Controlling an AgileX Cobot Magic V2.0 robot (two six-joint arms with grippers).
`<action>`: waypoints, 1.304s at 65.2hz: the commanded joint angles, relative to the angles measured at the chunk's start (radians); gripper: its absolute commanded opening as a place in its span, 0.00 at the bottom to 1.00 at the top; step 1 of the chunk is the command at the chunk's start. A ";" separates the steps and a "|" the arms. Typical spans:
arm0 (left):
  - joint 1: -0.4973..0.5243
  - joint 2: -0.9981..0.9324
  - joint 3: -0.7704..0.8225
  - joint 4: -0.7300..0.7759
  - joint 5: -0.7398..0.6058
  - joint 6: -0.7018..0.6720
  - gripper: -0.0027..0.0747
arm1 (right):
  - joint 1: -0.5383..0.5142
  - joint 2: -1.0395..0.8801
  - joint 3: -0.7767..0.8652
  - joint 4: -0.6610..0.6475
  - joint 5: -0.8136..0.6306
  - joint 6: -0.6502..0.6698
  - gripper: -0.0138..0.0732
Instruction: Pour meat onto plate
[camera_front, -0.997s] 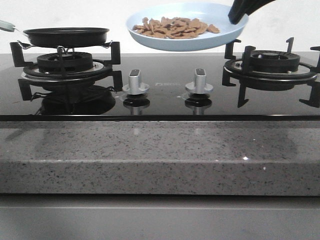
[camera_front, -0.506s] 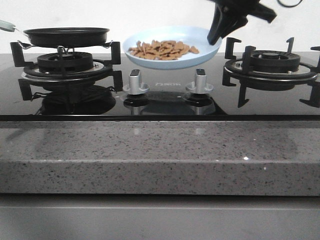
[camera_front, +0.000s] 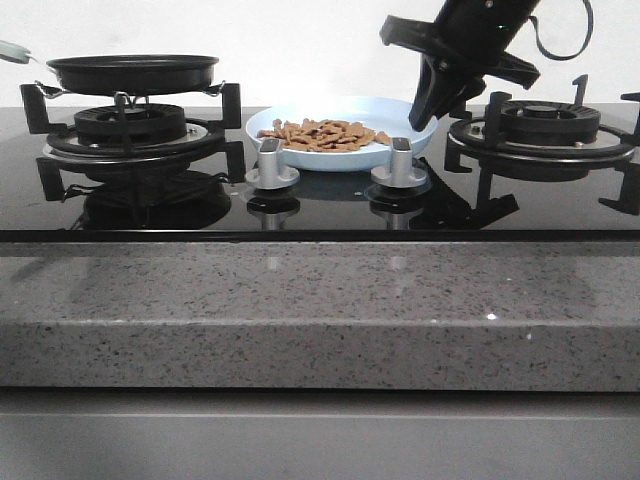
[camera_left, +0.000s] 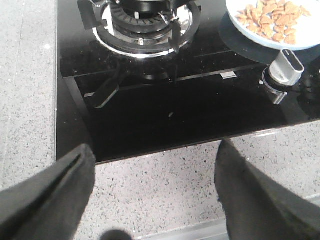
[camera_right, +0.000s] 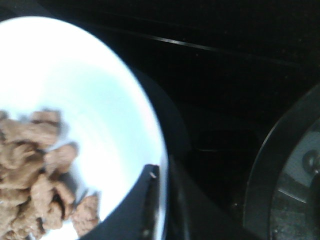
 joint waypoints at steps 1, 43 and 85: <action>-0.005 -0.002 -0.025 -0.015 -0.077 -0.012 0.67 | -0.002 -0.056 -0.035 0.033 -0.030 -0.004 0.46; -0.005 -0.002 -0.025 -0.015 -0.078 -0.012 0.67 | 0.091 -0.530 0.345 -0.154 -0.178 -0.004 0.67; -0.005 -0.002 -0.025 -0.015 -0.079 -0.012 0.67 | 0.090 -1.365 1.141 -0.335 -0.132 0.166 0.67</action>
